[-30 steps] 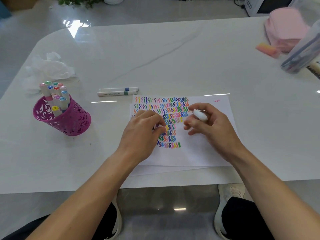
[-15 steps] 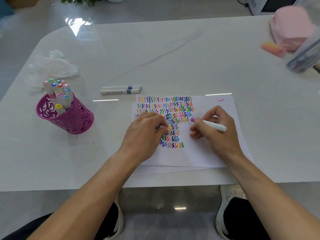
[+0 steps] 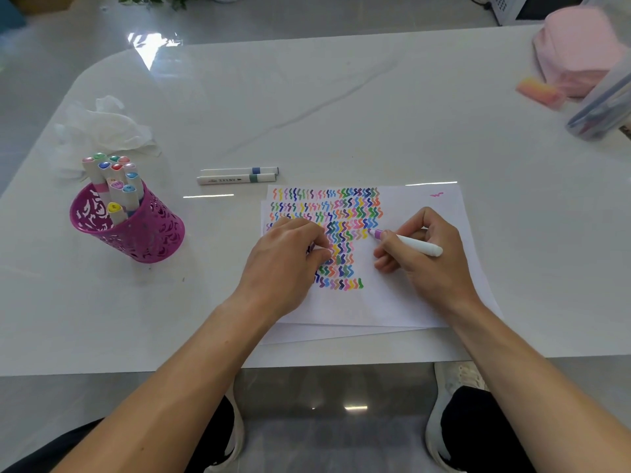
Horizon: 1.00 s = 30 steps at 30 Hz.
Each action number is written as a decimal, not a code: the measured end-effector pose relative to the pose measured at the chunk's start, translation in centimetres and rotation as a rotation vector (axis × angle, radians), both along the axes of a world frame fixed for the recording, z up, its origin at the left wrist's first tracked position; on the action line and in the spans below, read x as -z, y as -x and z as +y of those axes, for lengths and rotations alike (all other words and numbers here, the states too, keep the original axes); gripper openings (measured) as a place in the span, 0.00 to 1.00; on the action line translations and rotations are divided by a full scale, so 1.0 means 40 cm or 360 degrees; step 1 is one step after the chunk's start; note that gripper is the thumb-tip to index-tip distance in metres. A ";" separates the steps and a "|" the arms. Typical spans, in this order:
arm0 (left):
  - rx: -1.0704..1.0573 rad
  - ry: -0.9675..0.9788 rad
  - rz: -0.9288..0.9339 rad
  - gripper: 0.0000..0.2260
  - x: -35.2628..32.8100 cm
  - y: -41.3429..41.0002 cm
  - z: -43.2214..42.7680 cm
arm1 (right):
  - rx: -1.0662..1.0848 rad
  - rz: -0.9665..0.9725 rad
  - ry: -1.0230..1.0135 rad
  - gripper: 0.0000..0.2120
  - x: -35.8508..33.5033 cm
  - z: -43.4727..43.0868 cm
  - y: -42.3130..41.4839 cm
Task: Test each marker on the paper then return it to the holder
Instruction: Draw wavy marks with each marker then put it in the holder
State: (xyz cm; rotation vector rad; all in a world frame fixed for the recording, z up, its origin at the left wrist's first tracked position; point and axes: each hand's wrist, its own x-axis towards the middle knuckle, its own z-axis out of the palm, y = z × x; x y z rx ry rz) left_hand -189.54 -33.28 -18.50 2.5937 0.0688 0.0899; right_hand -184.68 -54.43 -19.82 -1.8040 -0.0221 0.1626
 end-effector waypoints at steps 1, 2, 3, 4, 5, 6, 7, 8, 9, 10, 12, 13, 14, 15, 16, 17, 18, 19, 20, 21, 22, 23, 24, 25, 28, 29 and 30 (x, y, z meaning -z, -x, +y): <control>0.0000 -0.0002 -0.0001 0.03 0.000 -0.001 0.000 | -0.0004 0.0003 0.0006 0.15 -0.001 0.000 0.000; -0.0001 -0.0004 -0.0001 0.03 0.001 -0.001 -0.001 | -0.0004 0.0007 0.0010 0.15 -0.002 0.001 0.000; -0.0003 -0.0007 0.0001 0.03 0.001 -0.002 -0.002 | -0.0002 0.0012 0.0013 0.15 -0.003 0.001 0.000; -0.0006 -0.0012 0.0005 0.03 0.000 -0.002 -0.003 | 0.0002 0.0016 0.0014 0.14 -0.005 0.001 0.000; -0.0008 -0.0019 0.0007 0.03 0.000 -0.002 -0.003 | 0.0007 0.0018 0.0017 0.14 -0.006 0.002 0.001; -0.0008 -0.0025 0.0007 0.03 0.000 -0.002 -0.003 | 0.0013 0.0019 0.0021 0.14 -0.007 0.002 0.001; -0.0007 -0.0029 0.0005 0.03 -0.001 -0.001 -0.003 | 0.0022 0.0022 0.0028 0.14 -0.008 0.002 0.001; -0.0007 -0.0028 0.0003 0.04 -0.001 -0.001 -0.003 | 0.0031 0.0025 0.0035 0.14 -0.008 0.003 0.001; -0.0007 -0.0028 0.0002 0.04 -0.002 -0.001 -0.003 | 0.0042 0.0028 0.0040 0.14 -0.009 0.003 0.001; -0.0007 -0.0031 0.0002 0.04 -0.004 -0.001 -0.003 | 0.0053 0.0028 0.0044 0.14 -0.009 0.004 0.002; -0.0004 -0.0041 -0.0007 0.04 -0.004 -0.001 -0.005 | 0.0062 0.0026 0.0049 0.14 -0.010 0.004 0.002; 0.0000 -0.0045 -0.0013 0.04 -0.004 -0.001 -0.005 | 0.0061 0.0027 0.0046 0.14 -0.010 0.004 0.002; 0.0003 -0.0049 -0.0016 0.04 -0.004 0.000 -0.006 | 0.0059 0.0030 0.0040 0.14 -0.010 0.003 0.002; 0.0004 -0.0054 -0.0019 0.04 -0.004 0.000 -0.006 | 0.0055 0.0033 0.0032 0.14 -0.009 0.002 0.001; 0.0004 -0.0054 -0.0021 0.04 -0.005 0.000 -0.005 | 0.0048 0.0037 0.0025 0.14 -0.008 0.001 0.001; 0.0003 -0.0048 -0.0025 0.04 -0.005 0.000 -0.005 | 0.0039 0.0039 0.0016 0.14 -0.006 0.001 0.001; 0.0003 -0.0039 -0.0029 0.04 -0.006 -0.001 -0.005 | 0.0029 0.0038 0.0003 0.15 -0.005 0.003 0.002; 0.0007 -0.0028 -0.0031 0.04 -0.007 -0.001 -0.004 | 0.0020 0.0035 -0.0017 0.15 -0.004 0.004 0.002; 0.0015 -0.0016 -0.0031 0.04 -0.007 -0.002 -0.003 | 0.0016 0.0029 -0.0050 0.15 -0.003 0.005 0.002; 0.0024 -0.0005 -0.0028 0.04 -0.008 -0.003 -0.001 | 0.0023 0.0019 -0.0097 0.14 -0.003 0.005 0.002; 0.0034 0.0003 -0.0021 0.04 -0.009 -0.003 0.001 | 0.0041 0.0008 -0.0158 0.14 -0.004 0.004 0.000; 0.0042 0.0010 -0.0014 0.04 -0.010 -0.004 0.002 | 0.0067 0.0002 -0.0226 0.13 -0.006 0.003 -0.001; 0.0049 0.0017 -0.0008 0.04 -0.011 -0.004 0.003 | 0.0092 0.0001 -0.0292 0.11 -0.008 0.001 -0.002; 0.0056 0.0026 -0.0004 0.04 -0.012 -0.004 0.003 | 0.0108 -0.0001 -0.0350 0.10 -0.010 -0.002 -0.003; 0.0077 0.0054 -0.0031 0.04 -0.017 -0.005 0.001 | 0.0103 -0.0033 -0.0421 0.07 -0.016 -0.007 -0.005; 0.0079 0.0070 -0.0054 0.03 -0.020 -0.006 0.001 | 0.0096 -0.0048 -0.0425 0.07 -0.017 -0.007 -0.006; 0.0078 0.0087 -0.0080 0.03 -0.023 -0.006 0.001 | 0.0090 -0.0065 -0.0430 0.06 -0.020 -0.007 -0.006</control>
